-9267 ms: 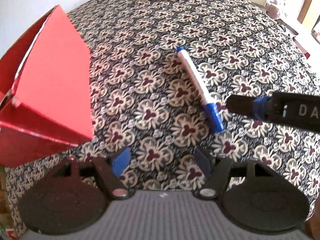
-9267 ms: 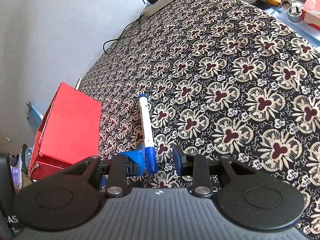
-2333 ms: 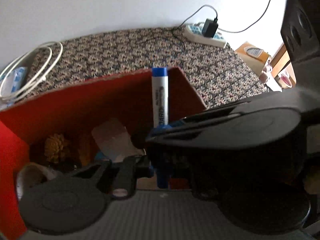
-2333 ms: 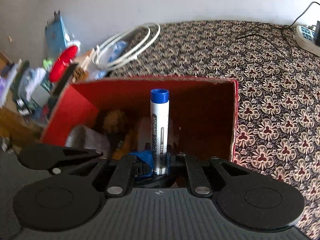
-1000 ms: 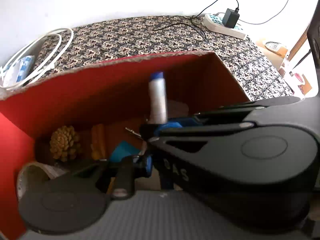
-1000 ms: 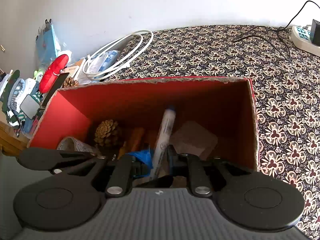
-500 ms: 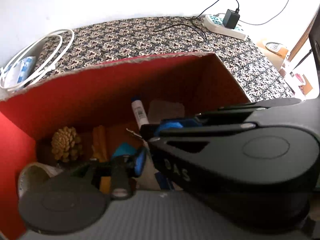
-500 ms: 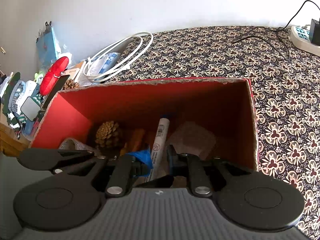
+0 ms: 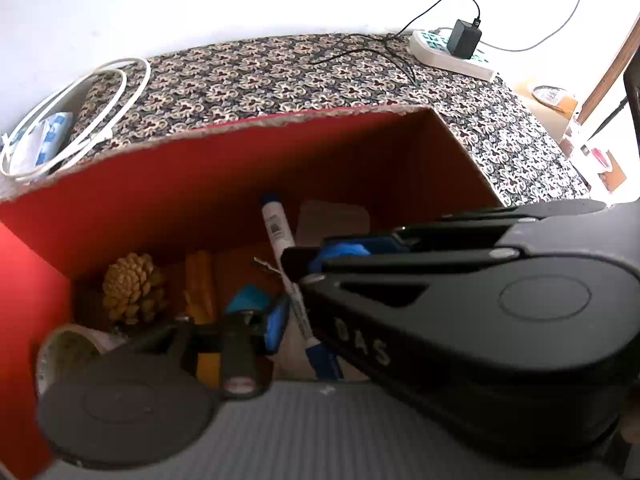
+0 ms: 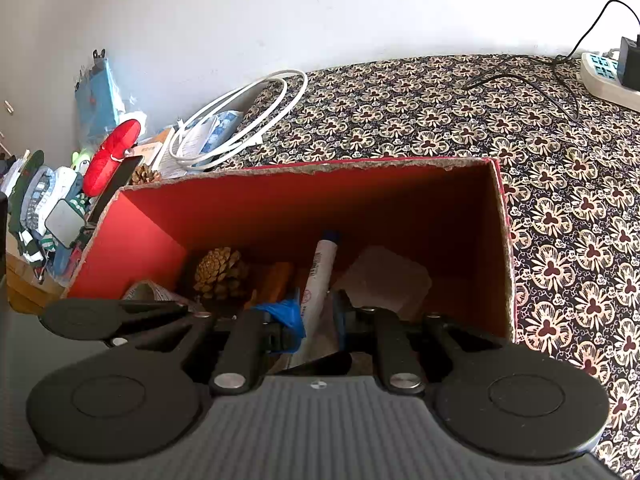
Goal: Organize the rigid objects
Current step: 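Open the right gripper to release the marker in the box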
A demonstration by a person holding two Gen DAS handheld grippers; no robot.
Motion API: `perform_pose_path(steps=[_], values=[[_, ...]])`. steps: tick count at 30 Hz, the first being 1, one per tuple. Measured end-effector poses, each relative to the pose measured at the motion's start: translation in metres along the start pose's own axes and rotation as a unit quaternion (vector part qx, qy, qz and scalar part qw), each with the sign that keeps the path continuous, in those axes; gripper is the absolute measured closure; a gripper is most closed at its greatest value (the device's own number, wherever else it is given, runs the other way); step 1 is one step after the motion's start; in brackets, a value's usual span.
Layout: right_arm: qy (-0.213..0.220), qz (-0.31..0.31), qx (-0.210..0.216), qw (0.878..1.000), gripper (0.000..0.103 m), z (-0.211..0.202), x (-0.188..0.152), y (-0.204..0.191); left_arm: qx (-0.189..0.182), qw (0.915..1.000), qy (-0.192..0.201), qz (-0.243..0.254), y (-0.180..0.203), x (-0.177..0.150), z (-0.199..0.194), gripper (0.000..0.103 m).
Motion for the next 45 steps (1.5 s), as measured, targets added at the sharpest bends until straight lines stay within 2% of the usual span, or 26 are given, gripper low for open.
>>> perform_pose_path(steps=[5,45], values=[[0.005,0.002,-0.002,1.000,0.103,-0.0009,0.0003,-0.0006,-0.001,1.0000,0.002,-0.004,-0.0011,0.0000,-0.0007,0.070],[0.006,0.001,0.000,1.000,0.103,-0.0012,-0.0007,-0.0006,0.008,0.9999,0.007,-0.003,-0.0024,0.0005,-0.0011,0.066]])
Point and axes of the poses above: each gripper's, at about its wrist camera, not at the fingertips, and z roughly the way its jaws point, y to its right, x to its top, the point moved 3 cm from there along z, roughly the way its jaws point, and after that the axes turned 15 degrees about y, right-handed, at the moved point
